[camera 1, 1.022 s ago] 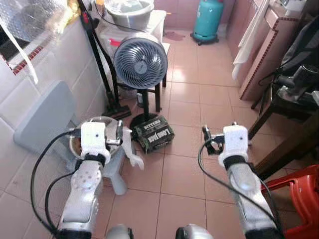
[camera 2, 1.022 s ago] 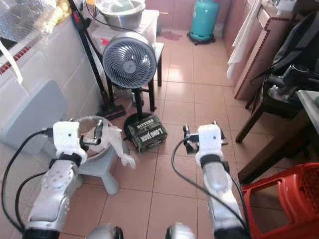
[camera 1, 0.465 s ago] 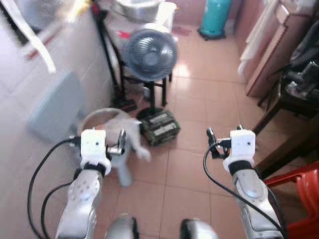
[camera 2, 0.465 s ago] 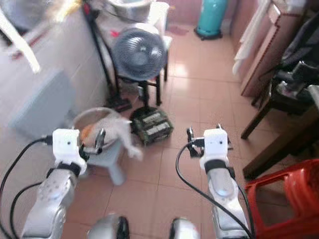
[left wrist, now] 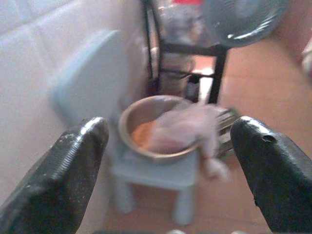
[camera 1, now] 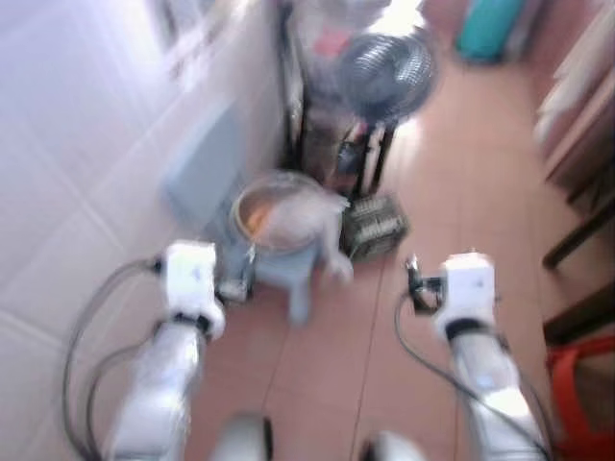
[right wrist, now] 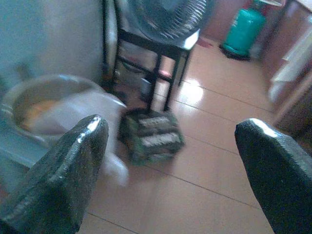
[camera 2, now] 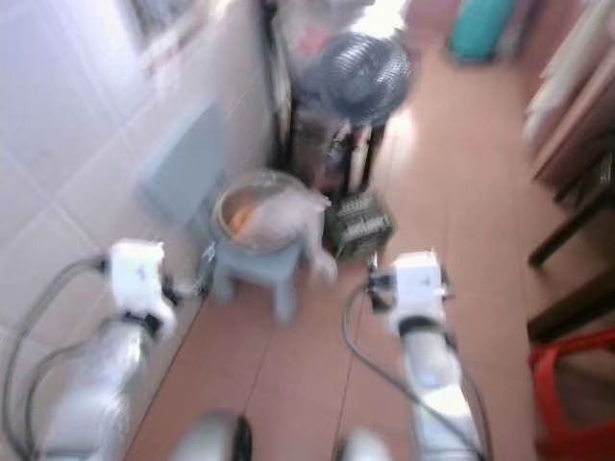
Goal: Setting the table
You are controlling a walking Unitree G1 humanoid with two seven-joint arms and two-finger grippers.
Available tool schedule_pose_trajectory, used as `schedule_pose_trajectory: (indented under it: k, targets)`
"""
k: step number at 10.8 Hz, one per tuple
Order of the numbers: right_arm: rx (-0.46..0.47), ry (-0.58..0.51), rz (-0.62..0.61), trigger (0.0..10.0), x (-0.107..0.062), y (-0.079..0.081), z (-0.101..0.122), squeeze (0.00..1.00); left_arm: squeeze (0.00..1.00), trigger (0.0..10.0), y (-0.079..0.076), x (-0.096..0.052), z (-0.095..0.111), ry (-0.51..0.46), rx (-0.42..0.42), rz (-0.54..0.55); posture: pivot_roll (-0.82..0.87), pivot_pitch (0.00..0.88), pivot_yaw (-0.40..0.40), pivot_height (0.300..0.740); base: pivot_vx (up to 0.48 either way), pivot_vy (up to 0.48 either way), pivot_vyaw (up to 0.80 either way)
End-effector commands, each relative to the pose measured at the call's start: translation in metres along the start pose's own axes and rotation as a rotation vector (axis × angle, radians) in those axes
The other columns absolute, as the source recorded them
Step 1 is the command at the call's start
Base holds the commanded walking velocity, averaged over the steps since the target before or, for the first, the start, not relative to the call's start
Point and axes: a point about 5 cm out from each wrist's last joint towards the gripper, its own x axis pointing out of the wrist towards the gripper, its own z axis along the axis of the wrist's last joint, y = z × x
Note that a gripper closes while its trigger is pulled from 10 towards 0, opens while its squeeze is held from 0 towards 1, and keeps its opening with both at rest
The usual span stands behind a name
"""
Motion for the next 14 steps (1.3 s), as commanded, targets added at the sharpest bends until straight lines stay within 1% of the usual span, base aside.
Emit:
schedule_pose_trajectory:
  k: [1, 2, 3, 4, 5, 8, 10, 14]
  targets:
    - [0.0, -0.001, -0.037, 10.0, -0.001, -0.007, 0.003, 0.0, 0.0, 10.0, -0.001, -0.001, 0.004, -0.015, -0.001, -0.003, 0.0, 0.176, 0.024, 0.74, 0.0, 0.0, 0.0]
    - [0.02, -0.03, -0.041, 10.0, -0.002, -0.01, 0.009, 0.0, 0.0, 10.0, -0.005, 0.0, 0.007, -0.025, -0.016, -0.032, 0.0, 0.174, 0.022, 0.74, 0.0, 0.0, 0.0]
    - [0.021, -0.033, -0.046, 10.0, -0.002, -0.011, 0.01, 0.0, 0.0, 10.0, -0.006, 0.0, 0.01, -0.033, 0.024, -0.033, 0.01, 0.175, 0.018, 0.74, 0.0, 0.0, 0.0]
    - [0.059, -0.019, -0.044, 10.0, 0.001, -0.011, 0.011, 0.0, 0.0, 10.0, -0.003, 0.001, 0.01, -0.028, -0.017, -0.038, 0.0, 0.174, 0.017, 0.74, 0.0, 0.0, -0.8]
    - [0.051, -0.024, -0.047, 10.0, 0.002, -0.012, 0.013, 0.0, 0.0, 10.0, -0.002, 0.002, 0.01, -0.029, 0.013, -0.032, 0.01, 0.174, 0.015, 0.74, 0.0, 0.0, -0.8]
    - [0.054, -0.021, -0.045, 10.0, 0.005, -0.013, 0.014, 0.0, 0.0, 10.0, -0.006, 0.0, 0.008, -0.01, -0.018, -0.047, 0.0, 0.185, 0.013, 0.74, 0.0, 0.0, -0.8]
    - [0.058, -0.015, -0.047, 10.0, 0.002, -0.013, 0.014, 0.0, 0.0, 10.0, -0.007, -0.002, 0.009, -0.019, -0.032, -0.053, 0.0, 0.195, 0.013, 0.74, 0.0, 0.0, -0.8]
    - [0.062, -0.004, -0.049, 10.0, -0.002, -0.013, 0.013, 0.0, 0.0, 10.0, -0.008, -0.004, 0.01, -0.014, -0.033, -0.055, 0.0, 0.206, 0.012, 0.74, 0.0, 0.0, -0.8]
